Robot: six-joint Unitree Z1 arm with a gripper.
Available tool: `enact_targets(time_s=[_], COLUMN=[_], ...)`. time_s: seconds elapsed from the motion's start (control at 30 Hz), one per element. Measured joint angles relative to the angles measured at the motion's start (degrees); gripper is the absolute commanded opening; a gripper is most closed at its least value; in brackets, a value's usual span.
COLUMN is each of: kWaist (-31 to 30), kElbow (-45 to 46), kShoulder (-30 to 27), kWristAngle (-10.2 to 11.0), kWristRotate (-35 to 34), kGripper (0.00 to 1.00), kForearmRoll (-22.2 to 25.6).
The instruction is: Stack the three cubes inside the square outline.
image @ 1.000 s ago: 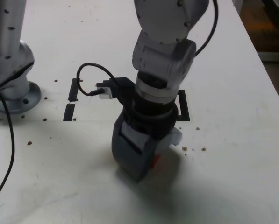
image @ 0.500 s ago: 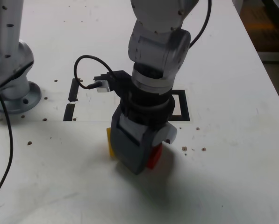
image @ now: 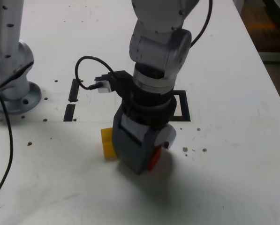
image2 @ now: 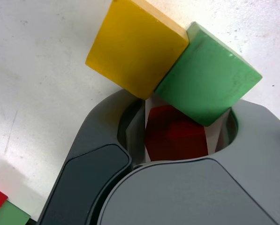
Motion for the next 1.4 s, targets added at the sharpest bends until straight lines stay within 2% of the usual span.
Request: enact_targets(time_s=[0.13,0.33,0.43,0.57,0.7,0.8,0.9,0.97,1.03,1.13,1.2,1.3,1.4], kWaist=[0.00,0.00,0.00,0.00,0.00,0.00,0.01,0.01,0.01,0.01,0.01,0.01,0.01], kElbow=[0.00,0.05,-0.67,-3.27,-6.26,-7.27,-7.31,-7.42,-7.94,-8.55,-8.87,-9.38,-9.58], kShoulder=[0.00,-0.33,-0.83,-3.13,-6.03,-10.31,-12.29,-12.89,-13.08,-13.02,-12.59,-11.04,-10.09], kWristAngle=[0.75,1.42,2.50,4.20,7.95,11.02,12.91,13.63,14.13,12.38,9.43,4.46,0.87], kWristRotate=[0.00,0.00,0.00,0.01,0.47,1.04,1.26,1.27,1.31,2.48,3.80,5.10,5.22], kGripper=[0.35,0.35,0.35,0.35,0.35,0.32,0.30,0.34,0.49,0.74,0.84,0.87,0.88], kForearmRoll=[-0.62,-0.11,2.04,7.52,13.45,15.90,17.78,18.33,18.44,18.45,18.46,18.57,18.78])
